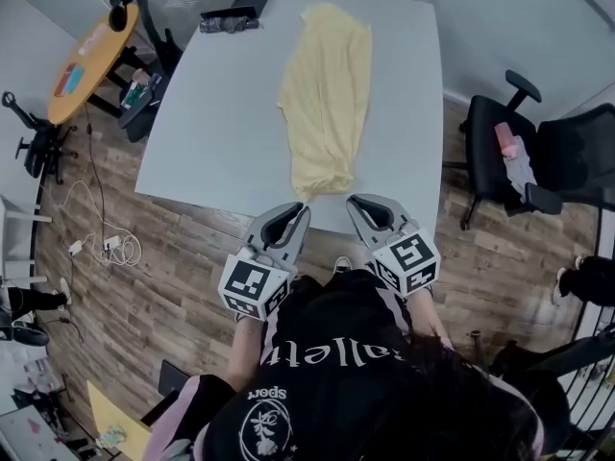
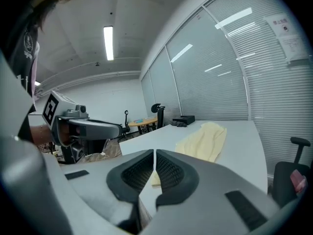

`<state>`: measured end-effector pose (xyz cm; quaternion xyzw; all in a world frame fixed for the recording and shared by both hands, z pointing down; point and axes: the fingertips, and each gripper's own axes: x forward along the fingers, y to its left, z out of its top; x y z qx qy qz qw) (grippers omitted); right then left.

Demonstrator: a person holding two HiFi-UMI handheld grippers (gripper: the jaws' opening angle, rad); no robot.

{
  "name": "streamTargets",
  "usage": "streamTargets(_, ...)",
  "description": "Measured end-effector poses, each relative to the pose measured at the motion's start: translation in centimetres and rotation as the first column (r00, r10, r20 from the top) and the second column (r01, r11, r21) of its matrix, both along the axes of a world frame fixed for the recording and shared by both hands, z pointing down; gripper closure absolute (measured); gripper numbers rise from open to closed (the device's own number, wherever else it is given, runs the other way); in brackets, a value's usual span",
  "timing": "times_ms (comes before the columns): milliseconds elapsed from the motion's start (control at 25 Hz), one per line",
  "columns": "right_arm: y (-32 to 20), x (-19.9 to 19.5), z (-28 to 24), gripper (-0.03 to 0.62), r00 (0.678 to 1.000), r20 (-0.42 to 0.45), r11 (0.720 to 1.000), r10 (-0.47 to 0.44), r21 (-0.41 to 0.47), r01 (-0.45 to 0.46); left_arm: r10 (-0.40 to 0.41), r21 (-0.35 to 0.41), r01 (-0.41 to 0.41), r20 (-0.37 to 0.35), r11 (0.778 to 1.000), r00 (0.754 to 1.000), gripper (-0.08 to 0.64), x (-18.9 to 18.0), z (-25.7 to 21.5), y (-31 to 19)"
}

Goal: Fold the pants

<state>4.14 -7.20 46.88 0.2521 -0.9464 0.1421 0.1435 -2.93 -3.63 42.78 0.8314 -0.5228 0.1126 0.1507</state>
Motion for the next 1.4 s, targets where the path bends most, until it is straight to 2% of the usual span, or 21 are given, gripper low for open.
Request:
streamTargets(160, -0.8, 0.3, 0.4, 0.561, 1.0, 0.005, 1.0, -0.004, -0.011, 0.004, 0.003, -0.008, -0.003, 0.013, 1.0, 1.0, 0.505, 0.6, 0.1, -0.8)
streamTargets(480, -1.2, 0.4, 1.1, 0.561, 1.0, -0.005, 0.999, 0.001, -0.038, -0.001, -0.016, -0.055, 0.019, 0.057, 0.998, 0.998, 0.505, -0.7, 1.6, -2.0)
streamTargets(640, -2.0, 0.6, 1.7, 0.561, 1.0, -0.013, 0.998, 0.027, -0.051, -0.028, 0.004, -0.086, 0.005, 0.1, 0.996, 0.995, 0.505, -1.4, 2.8, -3.1)
streamTargets(800, -2.5, 0.2, 2.6, 0.561, 0.999, -0.029, 0.998, 0.03, -0.059, -0.031, 0.023, -0.115, -0.011, 0.105, 0.993, 0.994, 0.505, -2.2, 4.0, -3.9)
streamTargets(960, -3.3, -0.4, 3.8, 0.56, 0.996, -0.09, 0.999, 0.011, -0.042, -0.015, 0.067, -0.168, -0.047, 0.117, 0.985, 0.991, 0.503, -3.0, 5.9, -5.3)
streamTargets(1120, -4.5, -1.0, 5.8, 0.554, 0.99, -0.136, 0.997, 0.033, -0.065, -0.043, 0.118, -0.232, -0.085, 0.133, 0.969, 0.984, 0.503, -3.9, 8.4, -5.9)
streamTargets(1240, -5.2, -1.5, 7.5, 0.465, 0.983, -0.184, 0.995, 0.023, -0.087, -0.039, 0.143, -0.272, -0.102, 0.135, 0.957, 0.981, 0.503, -4.9, 10.0, -6.5)
streamTargets(1400, -6.0, -1.5, 10.1, 0.433, 0.958, -0.286, 0.994, 0.008, -0.102, -0.039, 0.186, -0.321, -0.135, 0.136, 0.937, 0.973, 0.497, -6.0, 12.1, -7.4)
